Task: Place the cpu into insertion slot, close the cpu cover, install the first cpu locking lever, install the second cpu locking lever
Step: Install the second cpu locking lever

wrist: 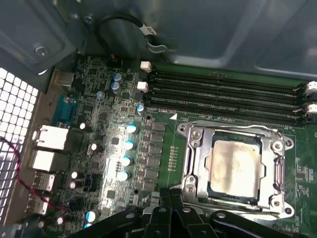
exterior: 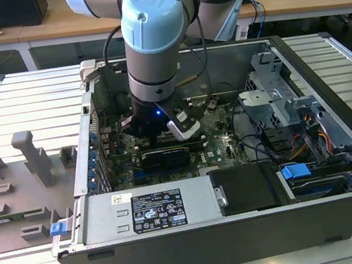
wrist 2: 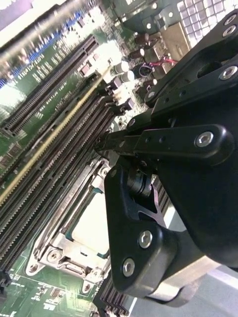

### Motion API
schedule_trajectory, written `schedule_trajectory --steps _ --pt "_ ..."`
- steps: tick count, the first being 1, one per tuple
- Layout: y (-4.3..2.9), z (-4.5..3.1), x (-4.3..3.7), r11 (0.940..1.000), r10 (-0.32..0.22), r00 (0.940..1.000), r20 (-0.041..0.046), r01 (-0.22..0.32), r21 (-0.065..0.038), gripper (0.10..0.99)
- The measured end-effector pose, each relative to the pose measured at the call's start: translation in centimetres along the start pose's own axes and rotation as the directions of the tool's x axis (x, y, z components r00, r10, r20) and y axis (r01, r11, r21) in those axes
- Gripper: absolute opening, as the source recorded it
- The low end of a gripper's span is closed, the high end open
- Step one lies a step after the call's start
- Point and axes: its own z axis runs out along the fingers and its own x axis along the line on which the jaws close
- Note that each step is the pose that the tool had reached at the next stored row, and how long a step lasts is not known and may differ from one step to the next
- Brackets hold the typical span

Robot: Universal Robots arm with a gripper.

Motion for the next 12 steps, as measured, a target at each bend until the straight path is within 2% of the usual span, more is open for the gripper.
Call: schedule_trajectory --steps 3,7,10,12 --pt "0.17 0.20 -0.04 1.0000 -0.001 1.0000 -0.0003 0.001 -0.001 0.106" --pt "0.20 0.10 -0.03 1.0000 -0.004 1.0000 -0.0008 0.004 -0.001 0.106" --pt "0.40 -0.81 -0.12 1.0000 -0.004 1.0000 -0.0010 0.004 -0.001 0.106" --pt "0.31 -0.90 -1.55 1.0000 -0.001 0.9999 -0.0150 0.001 -0.003 0.106"
